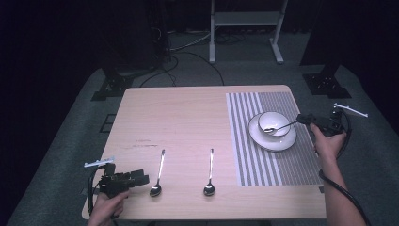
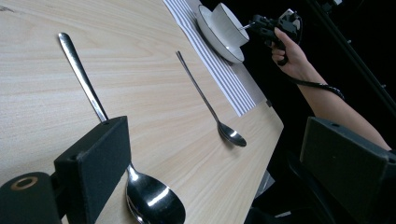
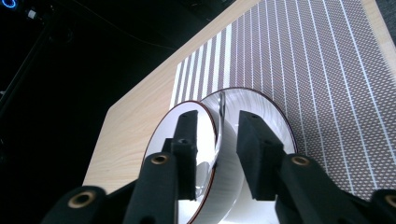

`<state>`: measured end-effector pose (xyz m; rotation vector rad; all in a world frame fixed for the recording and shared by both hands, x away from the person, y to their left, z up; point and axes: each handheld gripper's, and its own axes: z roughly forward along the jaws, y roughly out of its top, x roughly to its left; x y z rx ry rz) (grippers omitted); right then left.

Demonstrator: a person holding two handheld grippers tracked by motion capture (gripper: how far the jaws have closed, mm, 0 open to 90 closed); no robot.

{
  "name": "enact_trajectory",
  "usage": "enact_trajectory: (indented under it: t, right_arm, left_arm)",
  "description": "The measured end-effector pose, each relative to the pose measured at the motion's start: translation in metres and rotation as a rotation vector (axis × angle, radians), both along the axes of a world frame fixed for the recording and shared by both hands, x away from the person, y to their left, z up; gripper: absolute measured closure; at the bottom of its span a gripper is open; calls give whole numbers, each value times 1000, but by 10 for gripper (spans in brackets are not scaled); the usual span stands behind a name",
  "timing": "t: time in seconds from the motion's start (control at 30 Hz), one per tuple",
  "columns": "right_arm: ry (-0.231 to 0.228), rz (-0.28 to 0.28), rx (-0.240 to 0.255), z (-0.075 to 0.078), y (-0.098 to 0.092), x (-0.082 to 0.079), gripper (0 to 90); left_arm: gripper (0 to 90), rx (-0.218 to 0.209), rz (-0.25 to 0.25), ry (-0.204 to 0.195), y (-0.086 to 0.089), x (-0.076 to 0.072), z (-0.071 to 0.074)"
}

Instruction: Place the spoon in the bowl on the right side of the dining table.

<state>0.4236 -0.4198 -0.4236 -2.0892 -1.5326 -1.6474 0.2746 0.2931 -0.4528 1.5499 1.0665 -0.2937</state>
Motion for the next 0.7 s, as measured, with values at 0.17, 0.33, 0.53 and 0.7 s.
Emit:
enact_trajectory:
  t: [0.17,0.33,0.53,0.7]
  right_arm:
    - [-8,13,6,-1,0,-3,624]
    - [-9,38,0,-1,2,-10,602]
    - [-13,54,-2,-1,3,-17,603]
    - [-20,72,3,-2,5,-25,594]
  left_arm:
    - [72,2,-3,1,-1,0,0]
    - [72,1,-2,1,-1,0,-1]
    - [72,3,-3,0,-2,0,0]
    - [72,4,-4,2,-2,0,0]
